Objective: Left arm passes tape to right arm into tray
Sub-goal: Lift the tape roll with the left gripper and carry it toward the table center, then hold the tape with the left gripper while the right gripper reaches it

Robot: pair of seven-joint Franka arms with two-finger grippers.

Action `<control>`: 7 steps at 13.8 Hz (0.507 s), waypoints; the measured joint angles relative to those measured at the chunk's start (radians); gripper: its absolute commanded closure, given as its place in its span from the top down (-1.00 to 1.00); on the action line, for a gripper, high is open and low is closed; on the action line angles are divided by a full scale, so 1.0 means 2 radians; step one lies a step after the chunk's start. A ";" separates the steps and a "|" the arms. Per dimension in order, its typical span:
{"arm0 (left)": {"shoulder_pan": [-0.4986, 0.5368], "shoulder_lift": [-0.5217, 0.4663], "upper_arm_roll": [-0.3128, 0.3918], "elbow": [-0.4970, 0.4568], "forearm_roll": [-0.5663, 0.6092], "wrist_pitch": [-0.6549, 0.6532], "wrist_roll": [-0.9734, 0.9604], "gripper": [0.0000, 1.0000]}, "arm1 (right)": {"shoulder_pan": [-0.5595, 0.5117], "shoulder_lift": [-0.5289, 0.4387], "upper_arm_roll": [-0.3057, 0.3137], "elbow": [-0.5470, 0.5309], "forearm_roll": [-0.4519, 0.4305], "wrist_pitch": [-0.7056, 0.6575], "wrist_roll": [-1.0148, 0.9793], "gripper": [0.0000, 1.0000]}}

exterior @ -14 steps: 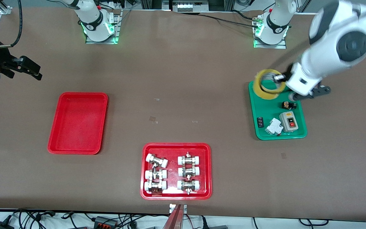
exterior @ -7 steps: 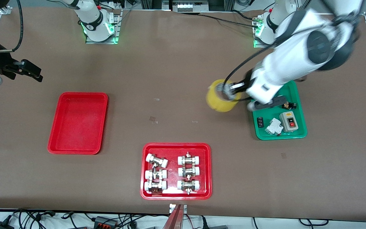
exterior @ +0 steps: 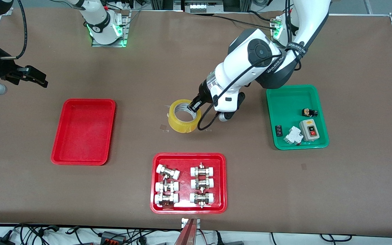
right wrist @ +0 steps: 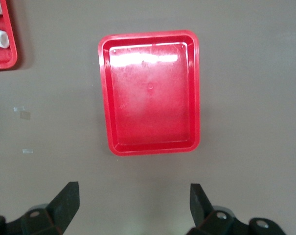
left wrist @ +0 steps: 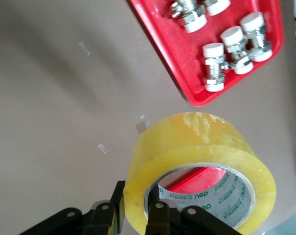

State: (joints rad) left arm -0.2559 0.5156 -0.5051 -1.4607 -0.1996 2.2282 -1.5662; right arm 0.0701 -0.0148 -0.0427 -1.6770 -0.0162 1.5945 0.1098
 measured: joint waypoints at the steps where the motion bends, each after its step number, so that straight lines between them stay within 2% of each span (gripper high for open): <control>1: -0.004 0.006 0.000 0.000 0.000 0.000 -0.003 -1.00 | 0.000 0.000 0.001 0.000 0.001 -0.004 -0.003 1.00; 3: -0.015 0.015 0.000 0.001 0.002 0.003 0.008 -1.00 | 0.001 0.000 0.003 0.000 0.023 -0.011 -0.024 1.00; 5: -0.021 0.020 0.000 0.002 0.003 0.004 0.048 -1.00 | 0.001 0.000 0.003 0.000 0.078 -0.024 -0.042 1.00; 7: -0.022 0.036 0.000 0.004 0.003 0.026 0.089 -1.00 | 0.001 0.006 0.002 0.000 0.152 -0.029 -0.047 1.00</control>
State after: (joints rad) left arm -0.3005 0.5878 -0.5048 -1.4528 -0.1940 2.2801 -1.3887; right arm 0.0714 -0.0020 -0.0389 -1.6778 0.2873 1.5361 0.0155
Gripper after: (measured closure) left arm 0.784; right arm 0.000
